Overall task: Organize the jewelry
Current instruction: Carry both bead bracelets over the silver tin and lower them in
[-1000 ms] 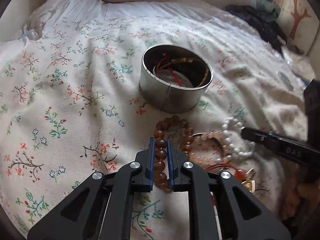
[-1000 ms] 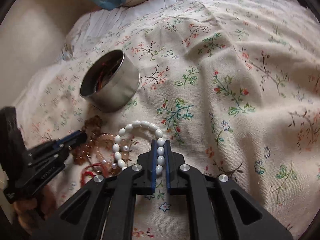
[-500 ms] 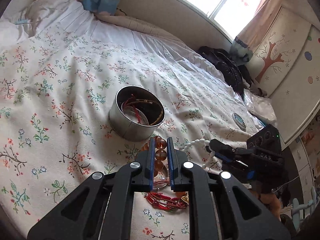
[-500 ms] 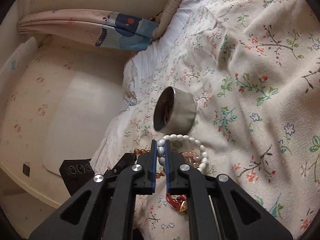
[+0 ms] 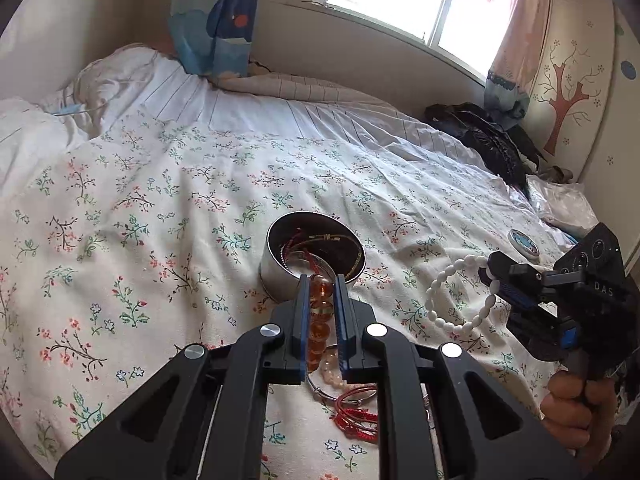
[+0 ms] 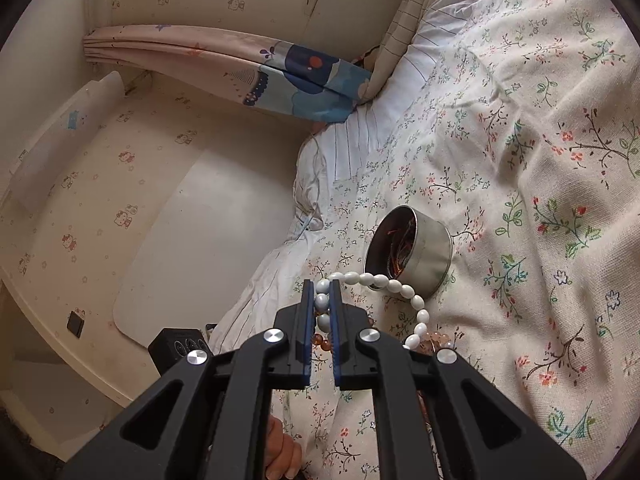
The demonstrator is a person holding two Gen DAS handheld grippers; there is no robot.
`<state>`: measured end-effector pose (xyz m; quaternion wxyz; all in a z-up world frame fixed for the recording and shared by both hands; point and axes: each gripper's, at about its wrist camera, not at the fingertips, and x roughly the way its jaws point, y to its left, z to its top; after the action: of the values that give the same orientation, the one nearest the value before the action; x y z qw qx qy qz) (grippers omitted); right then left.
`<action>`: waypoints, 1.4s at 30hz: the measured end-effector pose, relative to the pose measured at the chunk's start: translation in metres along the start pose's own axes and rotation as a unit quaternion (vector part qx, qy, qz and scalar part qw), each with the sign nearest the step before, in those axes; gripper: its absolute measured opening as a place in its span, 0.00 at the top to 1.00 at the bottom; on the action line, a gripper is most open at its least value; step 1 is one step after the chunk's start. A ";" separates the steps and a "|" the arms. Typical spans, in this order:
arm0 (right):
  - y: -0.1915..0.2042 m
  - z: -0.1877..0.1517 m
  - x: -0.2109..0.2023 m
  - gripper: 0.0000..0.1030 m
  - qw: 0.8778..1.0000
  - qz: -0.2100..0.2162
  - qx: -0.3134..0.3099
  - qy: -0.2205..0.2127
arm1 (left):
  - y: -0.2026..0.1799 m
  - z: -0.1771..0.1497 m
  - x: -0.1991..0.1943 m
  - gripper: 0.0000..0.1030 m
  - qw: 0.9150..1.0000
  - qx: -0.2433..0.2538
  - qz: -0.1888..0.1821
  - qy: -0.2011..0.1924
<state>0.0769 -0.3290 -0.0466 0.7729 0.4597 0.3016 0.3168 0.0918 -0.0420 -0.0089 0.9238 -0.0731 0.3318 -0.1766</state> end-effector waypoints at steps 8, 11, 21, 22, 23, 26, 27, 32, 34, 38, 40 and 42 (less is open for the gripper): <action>0.001 -0.001 0.002 0.92 1.000 0.003 -0.005 0.002 | -0.003 0.001 -0.001 0.90 1.000 0.008 0.005 -0.008; 0.002 -0.001 0.003 0.92 1.000 0.004 -0.005 0.002 | -0.004 0.001 -0.003 0.90 1.000 0.010 0.008 -0.013; 0.004 -0.001 0.004 0.91 1.000 0.008 -0.008 0.003 | -0.009 0.002 -0.005 0.90 0.999 0.028 0.015 -0.021; 0.004 -0.001 0.005 0.91 1.000 0.005 -0.008 0.004 | -0.010 0.001 -0.006 0.90 0.999 0.029 0.016 -0.021; 0.004 -0.001 0.006 0.91 1.000 0.000 -0.009 0.006 | -0.010 0.001 -0.006 0.90 0.999 0.029 0.016 -0.022; 0.003 0.000 0.007 0.87 0.999 -0.046 -0.020 0.010 | -0.006 0.002 -0.006 0.90 0.999 0.019 0.016 -0.022; 0.002 0.000 0.009 0.78 0.997 -0.073 -0.024 0.014 | -0.003 0.002 -0.006 0.90 1.000 0.013 0.015 -0.021; -0.006 -0.005 0.032 0.69 0.965 -0.244 -0.078 0.058 | 0.011 0.005 -0.007 0.90 1.000 -0.019 0.010 -0.020; -0.012 -0.007 0.047 0.69 0.950 -0.285 -0.095 0.084 | 0.014 0.006 -0.007 0.90 0.999 -0.026 0.007 -0.020; -0.022 -0.020 0.078 0.70 0.907 -0.368 -0.149 0.142 | 0.016 0.007 -0.007 0.90 0.999 -0.031 0.004 -0.021; -0.017 -0.028 0.092 0.73 0.878 -0.407 -0.198 0.158 | 0.016 0.007 -0.006 0.90 0.999 -0.032 0.002 -0.021; -0.022 -0.026 0.087 0.86 0.893 -0.384 -0.174 0.158 | 0.016 0.007 -0.007 0.90 0.999 -0.033 0.001 -0.020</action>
<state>0.1155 -0.2564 -0.0918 0.8440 0.1104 0.5131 0.1108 0.0957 -0.0246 -0.0040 0.9277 -0.1067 0.3187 -0.1628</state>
